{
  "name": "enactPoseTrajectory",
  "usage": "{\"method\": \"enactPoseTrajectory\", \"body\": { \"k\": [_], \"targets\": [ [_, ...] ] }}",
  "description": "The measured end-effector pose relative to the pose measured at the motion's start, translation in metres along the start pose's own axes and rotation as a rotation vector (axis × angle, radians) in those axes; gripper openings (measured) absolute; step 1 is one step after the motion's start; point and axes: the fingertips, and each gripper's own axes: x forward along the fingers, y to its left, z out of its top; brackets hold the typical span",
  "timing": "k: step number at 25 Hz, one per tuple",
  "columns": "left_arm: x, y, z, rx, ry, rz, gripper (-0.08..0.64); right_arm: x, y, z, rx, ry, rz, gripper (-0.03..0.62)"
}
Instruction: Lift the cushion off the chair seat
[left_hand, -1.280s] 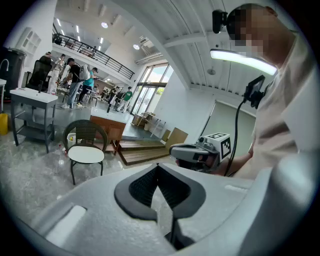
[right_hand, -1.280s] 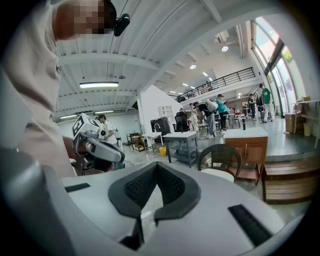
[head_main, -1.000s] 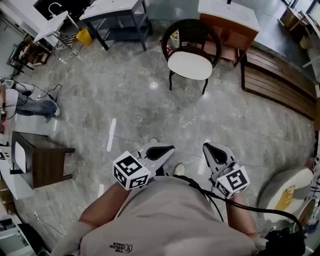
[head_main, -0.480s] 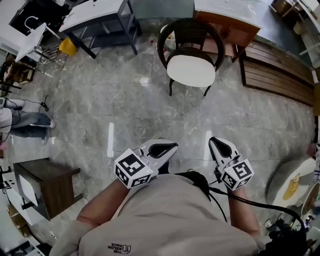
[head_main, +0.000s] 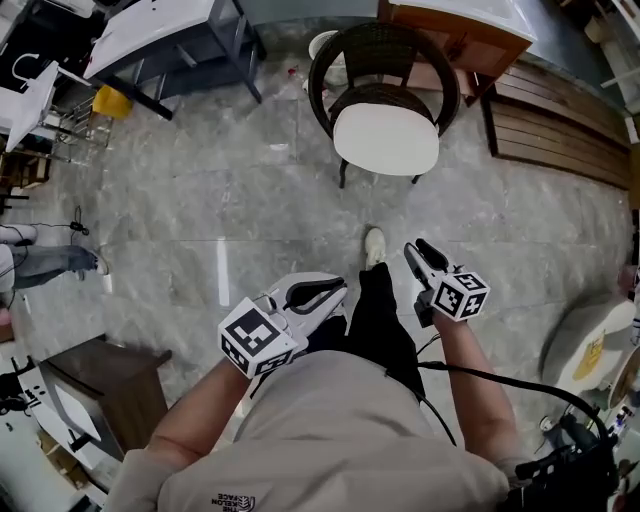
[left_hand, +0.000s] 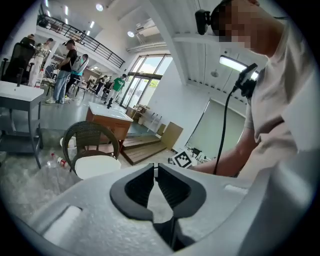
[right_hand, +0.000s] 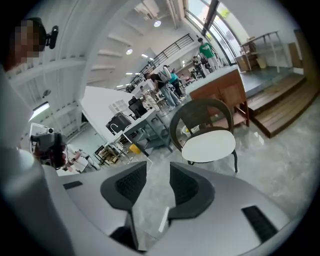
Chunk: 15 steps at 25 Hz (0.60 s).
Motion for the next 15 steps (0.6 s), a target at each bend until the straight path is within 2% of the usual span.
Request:
{"method": "enactPoseTrajectory", "body": {
  "k": [8,15],
  "targets": [
    [0.06,0.077,0.033,-0.034,0.052,0.035,0.009,0.132,-0.143,-0.017,0.342,0.048,-0.091,0.176],
    [0.137,0.136,0.053,-0.111,0.066,0.02,0.011,0.213,-0.254,-0.041,0.608,0.068,-0.128,0.213]
  ]
}}
